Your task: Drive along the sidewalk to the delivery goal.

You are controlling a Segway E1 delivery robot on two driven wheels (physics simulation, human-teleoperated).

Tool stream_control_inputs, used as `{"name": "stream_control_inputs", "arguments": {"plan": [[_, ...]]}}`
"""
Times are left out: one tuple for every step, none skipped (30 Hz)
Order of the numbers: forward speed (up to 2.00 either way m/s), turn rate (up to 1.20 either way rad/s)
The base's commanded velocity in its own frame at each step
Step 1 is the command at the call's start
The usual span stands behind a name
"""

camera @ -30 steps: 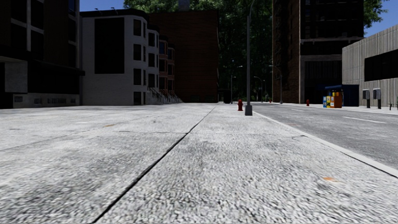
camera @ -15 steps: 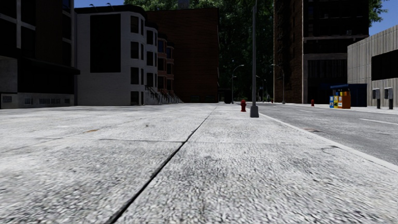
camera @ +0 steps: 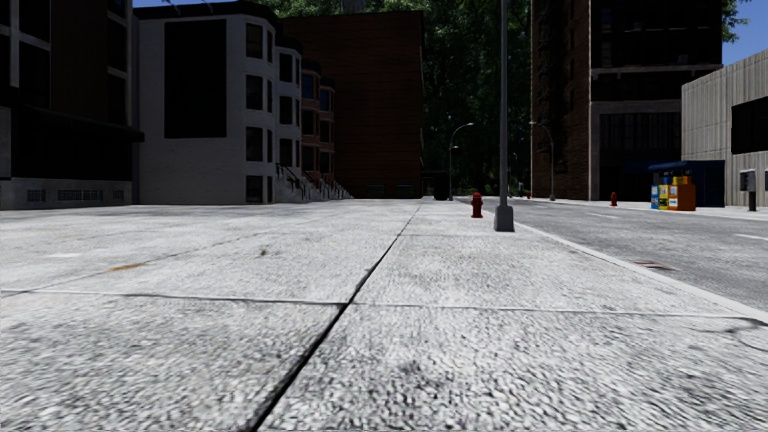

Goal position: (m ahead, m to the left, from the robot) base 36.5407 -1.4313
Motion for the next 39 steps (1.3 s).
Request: {"name": "stream_control_inputs", "arguments": {"plan": [[2.0,0.0],[2.0,0.0],[2.0,0.0],[2.0,0.0],[2.0,0.0],[2.0,0.0],[2.0,0.0],[2.0,0.0],[2.0,0.0],[2.0,0.0],[2.0,0.0],[2.0,0.0],[2.0,0.0],[2.0,0.0],[2.0,0.0],[2.0,0.0],[2.0,0.0],[2.0,0.0],[2.0,0.0],[2.0,0.0],[2.0,0.0],[2.0,0.0],[2.0,0.0],[2.0,0.0],[2.0,0.0],[2.0,0.0],[2.0,0.0],[2.0,0.0],[2.0,0.0],[2.0,0.0],[2.0,0.0],[2.0,0.0],[2.0,0.0],[2.0,0.0],[2.0,0.0],[2.0,0.0],[2.0,0.0],[2.0,0.0],[2.0,0.0]]}}
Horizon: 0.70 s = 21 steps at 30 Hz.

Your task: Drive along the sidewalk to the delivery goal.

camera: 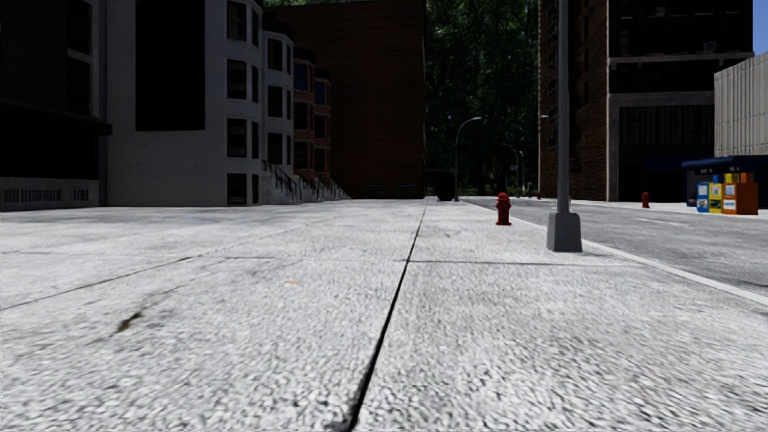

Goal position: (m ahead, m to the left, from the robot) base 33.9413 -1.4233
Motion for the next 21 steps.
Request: {"name": "stream_control_inputs", "arguments": {"plan": [[2.0,0.0],[2.0,0.0],[2.0,0.0],[2.0,0.0],[2.0,0.0],[2.0,0.0],[2.0,0.0],[2.0,0.0],[2.0,0.0],[2.0,0.0],[2.0,0.0],[2.0,0.0],[2.0,0.0],[2.0,0.0],[2.0,0.0],[2.0,0.0],[2.0,0.0],[2.0,0.0],[2.0,0.0],[2.0,0.0],[2.0,0.0]]}}
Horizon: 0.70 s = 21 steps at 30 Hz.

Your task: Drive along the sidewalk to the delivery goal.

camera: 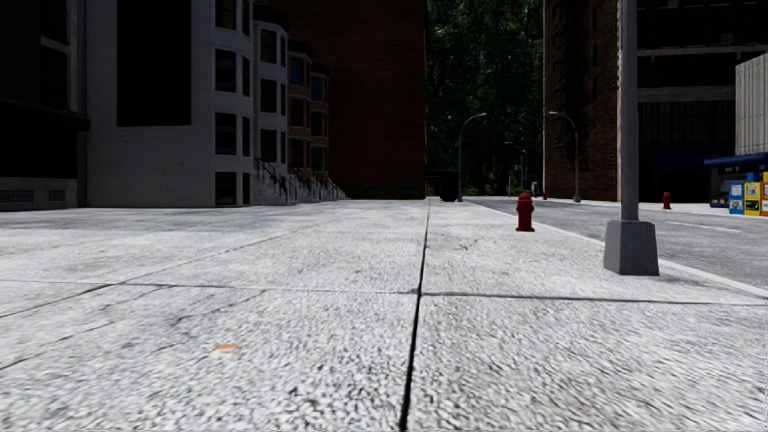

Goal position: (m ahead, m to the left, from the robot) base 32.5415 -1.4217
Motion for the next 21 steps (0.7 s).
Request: {"name": "stream_control_inputs", "arguments": {"plan": [[2.0,0.0],[2.0,0.0],[2.0,0.0],[2.0,0.0],[2.0,0.0],[2.0,0.0],[2.0,0.0],[2.0,0.0],[2.0,0.0],[2.0,0.0],[2.0,0.0],[2.0,0.0],[2.0,0.0],[2.0,0.0],[2.0,0.0],[2.0,0.0],[2.0,0.0],[2.0,0.0],[2.0,0.0],[2.0,0.0],[2.0,0.0]]}}
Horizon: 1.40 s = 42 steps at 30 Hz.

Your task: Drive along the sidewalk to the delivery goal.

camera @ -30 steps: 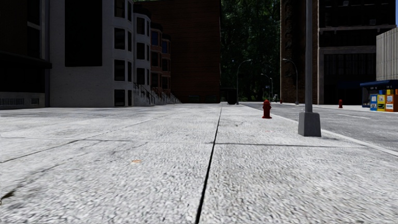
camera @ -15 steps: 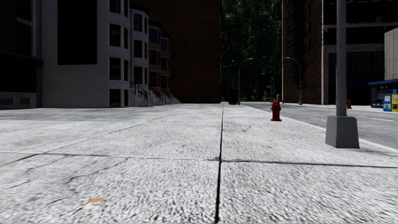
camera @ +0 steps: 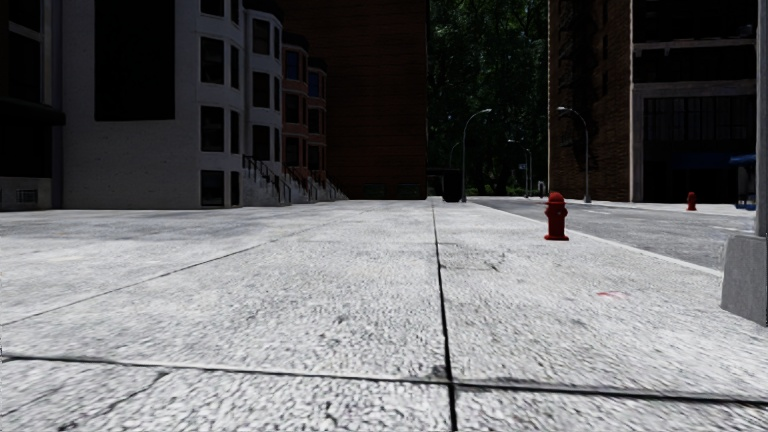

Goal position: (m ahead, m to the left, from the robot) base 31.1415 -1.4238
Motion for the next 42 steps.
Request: {"name": "stream_control_inputs", "arguments": {"plan": [[2.0,0.0],[2.0,0.0],[2.0,0.0],[2.0,0.0],[2.0,0.0],[2.0,0.0],[2.0,0.0],[2.0,0.0],[2.0,0.0],[2.0,0.0],[2.0,0.0],[2.0,0.0],[2.0,0.0],[2.0,0.0],[2.0,0.0],[2.0,0.0],[2.0,0.0],[2.0,0.0],[2.0,0.0],[2.0,0.0],[2.0,0.0],[2.0,0.0],[2.0,0.0],[2.0,0.0],[2.0,0.0],[2.0,0.0],[2.0,0.0],[2.0,0.0],[2.0,0.0],[2.0,0.0],[2.0,0.0],[2.0,0.0],[2.0,0.0],[2.0,0.0],[2.0,0.0],[2.0,0.0],[2.0,0.0],[2.0,0.0],[2.0,0.0],[2.0,0.0],[2.0,0.0],[2.0,0.0]]}}
